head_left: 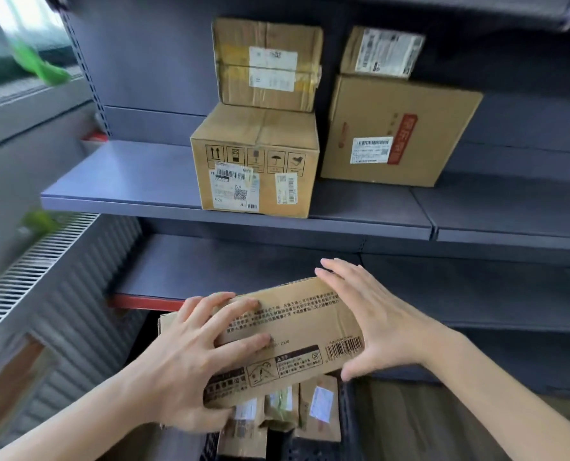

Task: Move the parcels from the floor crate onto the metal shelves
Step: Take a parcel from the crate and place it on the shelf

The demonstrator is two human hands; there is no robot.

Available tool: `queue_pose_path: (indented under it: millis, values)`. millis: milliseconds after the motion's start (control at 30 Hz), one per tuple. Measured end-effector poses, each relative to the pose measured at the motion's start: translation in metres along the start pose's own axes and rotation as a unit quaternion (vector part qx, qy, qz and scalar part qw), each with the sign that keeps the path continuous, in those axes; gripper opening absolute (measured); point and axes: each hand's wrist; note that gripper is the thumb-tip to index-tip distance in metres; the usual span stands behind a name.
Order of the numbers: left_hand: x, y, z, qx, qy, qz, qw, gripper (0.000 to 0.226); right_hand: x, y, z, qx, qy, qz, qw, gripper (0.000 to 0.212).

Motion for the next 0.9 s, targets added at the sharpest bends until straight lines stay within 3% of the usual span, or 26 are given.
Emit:
queue_pose_path:
  millis: [133, 367, 500, 600, 733, 900]
  values:
    - [-0.006, -0.002, 0.015, -0.017, -0.020, -0.015, 1.000, 0.085, -0.001, 0.000, 0.004, 0.051, -0.050, 0.001, 0.997, 0.136]
    - [-0.014, -0.013, 0.023, -0.049, -0.018, -0.025, 0.998, 0.077, -0.008, 0.001, 0.010, 0.015, -0.015, -0.025, 0.999, 0.126]
    - [-0.013, -0.020, 0.021, -0.052, 0.022, -0.006, 0.998, 0.075, -0.010, 0.004, 0.009, -0.001, 0.017, -0.043, 0.999, 0.127]
    - [-0.010, -0.025, 0.020, 0.018, 0.081, 0.067, 0.994, 0.075, -0.011, 0.007, 0.007, 0.006, 0.037, -0.050, 0.998, 0.127]
    - [-0.006, -0.036, 0.016, 0.175, 0.177, 0.228, 0.941, 0.072, -0.012, 0.008, 0.005, 0.003, 0.066, -0.056, 0.996, 0.125]
    - [-0.002, -0.052, 0.000, 0.359, 0.228, 0.384, 0.820, 0.070, -0.011, 0.004, 0.003, -0.046, 0.101, -0.045, 0.993, 0.121]
Point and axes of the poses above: each hand's wrist, its own x-axis away from the middle knuckle, its own z-axis out of the back of the hand, y = z × x, and after that the axes turned 5 degrees about z, right-handed
